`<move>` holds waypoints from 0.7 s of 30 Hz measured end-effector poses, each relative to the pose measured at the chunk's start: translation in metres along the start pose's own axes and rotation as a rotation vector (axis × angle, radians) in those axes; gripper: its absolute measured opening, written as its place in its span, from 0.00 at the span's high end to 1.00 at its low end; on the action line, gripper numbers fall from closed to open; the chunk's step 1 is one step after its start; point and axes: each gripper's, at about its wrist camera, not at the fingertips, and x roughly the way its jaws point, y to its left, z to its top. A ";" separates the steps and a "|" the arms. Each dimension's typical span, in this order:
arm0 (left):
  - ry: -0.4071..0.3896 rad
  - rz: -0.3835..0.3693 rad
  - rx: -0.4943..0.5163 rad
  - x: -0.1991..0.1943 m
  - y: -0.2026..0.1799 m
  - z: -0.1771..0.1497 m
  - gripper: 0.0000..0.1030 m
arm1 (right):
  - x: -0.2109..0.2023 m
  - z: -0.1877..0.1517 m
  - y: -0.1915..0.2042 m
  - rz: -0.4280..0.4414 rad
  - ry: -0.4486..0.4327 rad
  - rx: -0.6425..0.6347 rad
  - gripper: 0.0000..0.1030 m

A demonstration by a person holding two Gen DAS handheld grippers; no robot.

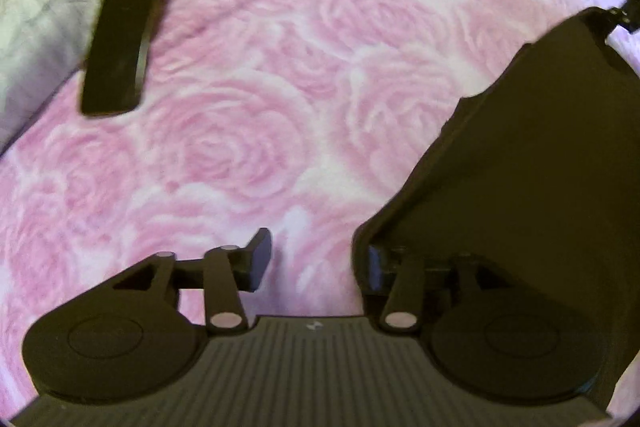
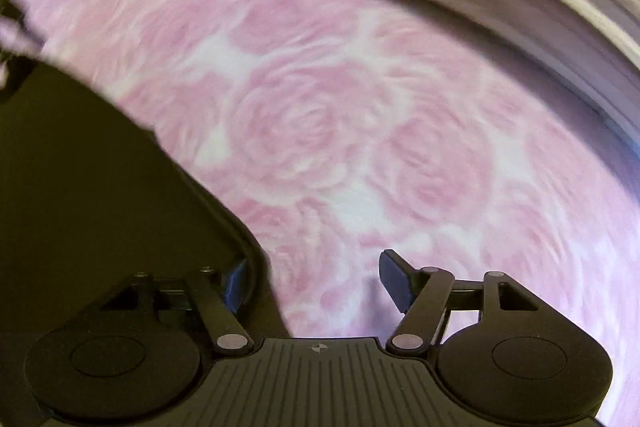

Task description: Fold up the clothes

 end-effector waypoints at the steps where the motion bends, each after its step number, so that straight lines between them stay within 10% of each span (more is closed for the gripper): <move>1: -0.013 -0.004 -0.008 -0.007 0.000 -0.005 0.53 | -0.011 -0.005 0.008 0.009 -0.015 0.031 0.35; 11: -0.130 -0.142 -0.100 -0.007 0.030 -0.002 0.53 | -0.067 -0.074 0.116 0.045 -0.031 0.229 0.35; 17: -0.062 -0.337 -0.278 -0.008 0.072 -0.005 0.51 | -0.070 -0.096 0.156 0.045 0.003 0.353 0.35; 21: -0.002 -0.310 -0.407 -0.007 0.108 -0.015 0.51 | -0.070 -0.090 0.160 0.043 -0.012 0.357 0.35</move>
